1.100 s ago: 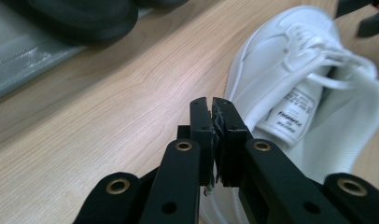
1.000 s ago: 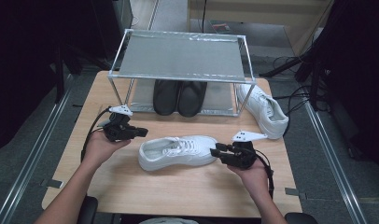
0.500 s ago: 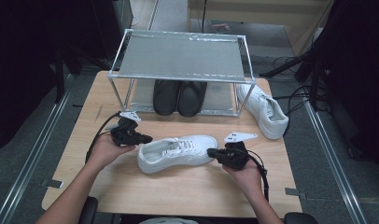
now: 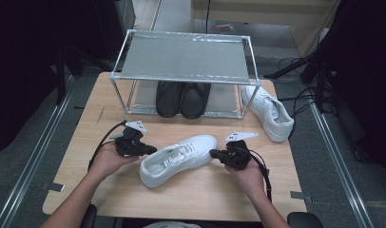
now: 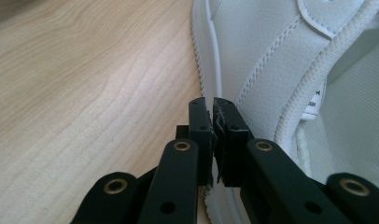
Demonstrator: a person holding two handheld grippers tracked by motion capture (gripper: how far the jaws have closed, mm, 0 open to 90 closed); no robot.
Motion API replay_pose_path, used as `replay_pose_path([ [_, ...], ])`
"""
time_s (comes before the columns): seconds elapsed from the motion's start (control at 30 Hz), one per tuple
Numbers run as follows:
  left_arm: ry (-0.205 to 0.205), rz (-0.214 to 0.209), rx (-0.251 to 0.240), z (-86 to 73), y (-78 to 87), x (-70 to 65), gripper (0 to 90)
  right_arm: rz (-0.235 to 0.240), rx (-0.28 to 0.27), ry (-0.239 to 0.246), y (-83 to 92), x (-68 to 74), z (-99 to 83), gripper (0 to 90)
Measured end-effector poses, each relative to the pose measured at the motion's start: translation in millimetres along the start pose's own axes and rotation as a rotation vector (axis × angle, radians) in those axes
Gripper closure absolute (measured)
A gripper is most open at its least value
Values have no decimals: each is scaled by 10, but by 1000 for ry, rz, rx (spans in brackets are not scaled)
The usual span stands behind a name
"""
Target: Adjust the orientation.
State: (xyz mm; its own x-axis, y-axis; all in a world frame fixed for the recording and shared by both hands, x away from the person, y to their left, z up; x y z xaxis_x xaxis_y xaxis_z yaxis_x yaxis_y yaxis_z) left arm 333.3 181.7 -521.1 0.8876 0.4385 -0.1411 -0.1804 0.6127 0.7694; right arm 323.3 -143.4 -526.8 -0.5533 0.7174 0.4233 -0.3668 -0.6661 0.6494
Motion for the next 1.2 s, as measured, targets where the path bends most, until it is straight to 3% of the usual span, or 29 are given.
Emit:
replay_pose_path([
  [0.23,-12,9,20,-30,-41,-163,858,-22,-7,41,-78,23,69,900],
  [0.53,2,-20,-1,-49,-65,-285,858,-14,-15,38,-206,30,184,900],
  [0.73,14,-30,-5,-73,-76,-309,860,-7,-26,31,-263,18,232,900],
  [0.8,-3,-21,-22,-71,-48,-311,860,-4,-20,22,-269,17,245,900],
  [0.93,1,-8,-51,-64,13,-302,859,11,-11,4,-261,19,259,900],
  [1.2,4,-4,-66,-35,29,-241,856,34,-12,23,-184,140,200,894],
])
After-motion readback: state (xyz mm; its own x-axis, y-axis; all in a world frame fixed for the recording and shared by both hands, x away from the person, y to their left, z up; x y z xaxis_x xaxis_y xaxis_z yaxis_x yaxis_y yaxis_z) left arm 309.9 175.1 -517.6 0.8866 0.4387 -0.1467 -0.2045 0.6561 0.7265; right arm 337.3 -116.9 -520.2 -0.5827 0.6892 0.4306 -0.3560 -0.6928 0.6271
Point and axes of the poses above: each handheld gripper's, and its own axes: y roughly backward along the jaws, z roughly out of its top, x roughly to its left, the point moved 3 cm from there along -y, roughly forward along the jaws, and after that the axes turned 13 degrees about -y, right-handed, at the moved point
